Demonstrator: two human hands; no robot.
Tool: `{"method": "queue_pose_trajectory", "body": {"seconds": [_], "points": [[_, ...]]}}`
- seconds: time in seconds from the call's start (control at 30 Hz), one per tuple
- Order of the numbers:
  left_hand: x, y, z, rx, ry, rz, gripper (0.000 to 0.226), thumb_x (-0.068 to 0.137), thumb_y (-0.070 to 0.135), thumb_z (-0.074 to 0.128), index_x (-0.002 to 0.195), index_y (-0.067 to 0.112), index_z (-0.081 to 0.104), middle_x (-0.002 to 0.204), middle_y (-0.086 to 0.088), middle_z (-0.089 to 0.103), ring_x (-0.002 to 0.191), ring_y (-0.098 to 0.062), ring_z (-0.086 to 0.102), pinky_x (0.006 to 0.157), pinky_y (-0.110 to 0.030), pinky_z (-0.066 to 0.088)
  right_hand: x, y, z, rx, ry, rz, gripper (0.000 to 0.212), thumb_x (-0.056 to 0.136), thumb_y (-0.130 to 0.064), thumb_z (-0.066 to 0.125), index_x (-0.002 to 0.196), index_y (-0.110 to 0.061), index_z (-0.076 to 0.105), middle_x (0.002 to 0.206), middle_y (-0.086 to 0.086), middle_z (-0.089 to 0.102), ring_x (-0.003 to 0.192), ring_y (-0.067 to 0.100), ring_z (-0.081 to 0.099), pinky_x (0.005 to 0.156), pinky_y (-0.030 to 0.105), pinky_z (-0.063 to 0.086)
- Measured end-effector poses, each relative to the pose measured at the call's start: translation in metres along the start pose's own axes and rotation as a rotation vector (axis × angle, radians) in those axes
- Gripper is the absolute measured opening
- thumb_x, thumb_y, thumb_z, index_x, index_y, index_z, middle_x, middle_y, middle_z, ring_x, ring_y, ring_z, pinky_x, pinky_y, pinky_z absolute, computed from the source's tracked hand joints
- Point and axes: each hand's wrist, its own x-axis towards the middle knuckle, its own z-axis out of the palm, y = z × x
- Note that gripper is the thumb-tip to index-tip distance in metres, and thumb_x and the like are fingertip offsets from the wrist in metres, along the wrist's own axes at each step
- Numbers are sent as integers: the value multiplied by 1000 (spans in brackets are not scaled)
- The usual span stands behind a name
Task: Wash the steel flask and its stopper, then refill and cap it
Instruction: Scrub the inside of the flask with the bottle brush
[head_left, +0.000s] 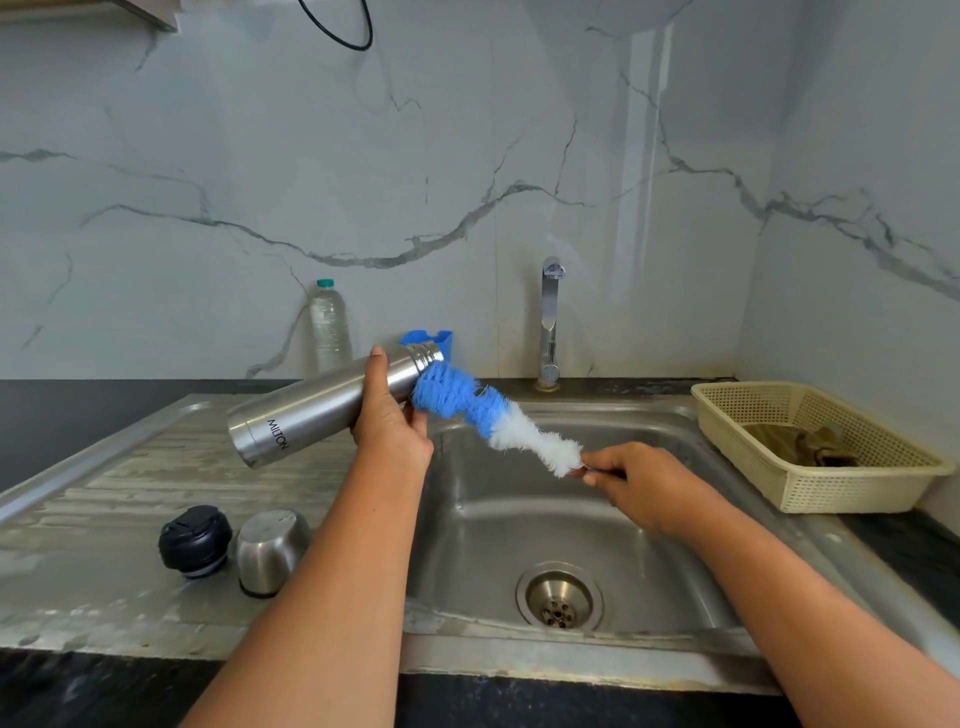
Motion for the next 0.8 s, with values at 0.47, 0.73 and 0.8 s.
{"method": "queue_pose_trajectory", "body": {"seconds": [0.47, 0.73, 0.8], "points": [[-5, 2, 0, -7, 37, -36, 76, 72, 46, 93, 132, 18, 56, 122, -4, 68, 105, -17, 68, 90, -30, 62, -1, -6, -5, 210, 130, -41, 33, 109, -31, 45, 134, -37, 65, 121, -1, 72, 112, 21, 63, 90, 35, 46], [-8, 2, 2, -1, 57, -50, 77, 71, 46, 94, 132, 19, 56, 122, -3, 65, 106, -19, 68, 89, -31, 63, 4, 1, 4, 247, 27, -51, 23, 107, -33, 50, 110, -39, 72, 69, -14, 54, 65, 11, 47, 66, 26, 42], [-9, 1, 2, 14, 56, -54, 75, 71, 46, 94, 131, 19, 58, 123, -2, 65, 104, -18, 68, 90, -32, 63, 4, 2, 8, 248, -15, -54, 23, 107, -32, 50, 107, -40, 72, 74, -13, 56, 69, 12, 48, 71, 28, 43]]}}
